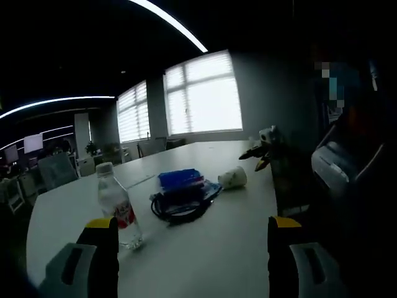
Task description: Arrange the tabletop items into an orderly group along one side of the table until the central work area is clear of visible clutter.
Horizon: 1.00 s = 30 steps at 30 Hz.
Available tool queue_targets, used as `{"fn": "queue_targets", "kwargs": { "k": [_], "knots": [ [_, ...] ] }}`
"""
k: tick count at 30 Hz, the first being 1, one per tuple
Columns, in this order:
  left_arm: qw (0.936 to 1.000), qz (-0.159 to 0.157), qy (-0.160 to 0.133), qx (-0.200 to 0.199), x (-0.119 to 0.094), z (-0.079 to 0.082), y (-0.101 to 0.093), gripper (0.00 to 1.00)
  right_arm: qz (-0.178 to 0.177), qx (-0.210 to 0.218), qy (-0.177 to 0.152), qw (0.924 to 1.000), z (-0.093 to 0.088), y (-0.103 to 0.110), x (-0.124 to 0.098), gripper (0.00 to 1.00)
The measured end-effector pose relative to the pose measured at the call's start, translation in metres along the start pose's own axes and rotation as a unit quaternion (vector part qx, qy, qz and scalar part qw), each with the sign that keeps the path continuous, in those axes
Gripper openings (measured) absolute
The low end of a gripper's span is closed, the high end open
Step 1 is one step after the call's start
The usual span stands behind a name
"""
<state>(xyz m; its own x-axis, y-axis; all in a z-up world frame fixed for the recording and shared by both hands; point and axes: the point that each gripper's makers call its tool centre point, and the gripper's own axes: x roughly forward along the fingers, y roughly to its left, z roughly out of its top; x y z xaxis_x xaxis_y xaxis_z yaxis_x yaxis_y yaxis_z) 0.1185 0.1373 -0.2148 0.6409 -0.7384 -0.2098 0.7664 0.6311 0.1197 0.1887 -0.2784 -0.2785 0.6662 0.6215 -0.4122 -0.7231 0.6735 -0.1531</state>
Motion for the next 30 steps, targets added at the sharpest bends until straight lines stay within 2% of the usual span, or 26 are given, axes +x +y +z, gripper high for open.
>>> {"fn": "queue_targets", "kwargs": {
  "k": [8,15,20,30],
  "knots": [
    [1.0000,0.002,-0.006,-0.003,0.000,-0.006,-0.009,1.00,0.005,-0.004,-0.004,1.0000,0.002,0.002,0.005,0.67],
    [0.9997,0.018,-0.018,-0.005,-0.004,-0.006,-0.012,1.00,0.000,-0.005,-0.012,0.9999,0.005,-0.001,0.008,0.59],
    [0.9997,0.023,-0.012,-0.004,-0.008,-0.012,-0.016,1.00,0.001,-0.002,-0.023,0.9997,0.008,-0.001,0.011,0.51],
    [0.9993,0.032,-0.018,-0.006,-0.015,-0.014,-0.022,1.00,0.012,0.001,-0.025,0.9996,0.009,0.003,0.020,0.44]
  ]
}}
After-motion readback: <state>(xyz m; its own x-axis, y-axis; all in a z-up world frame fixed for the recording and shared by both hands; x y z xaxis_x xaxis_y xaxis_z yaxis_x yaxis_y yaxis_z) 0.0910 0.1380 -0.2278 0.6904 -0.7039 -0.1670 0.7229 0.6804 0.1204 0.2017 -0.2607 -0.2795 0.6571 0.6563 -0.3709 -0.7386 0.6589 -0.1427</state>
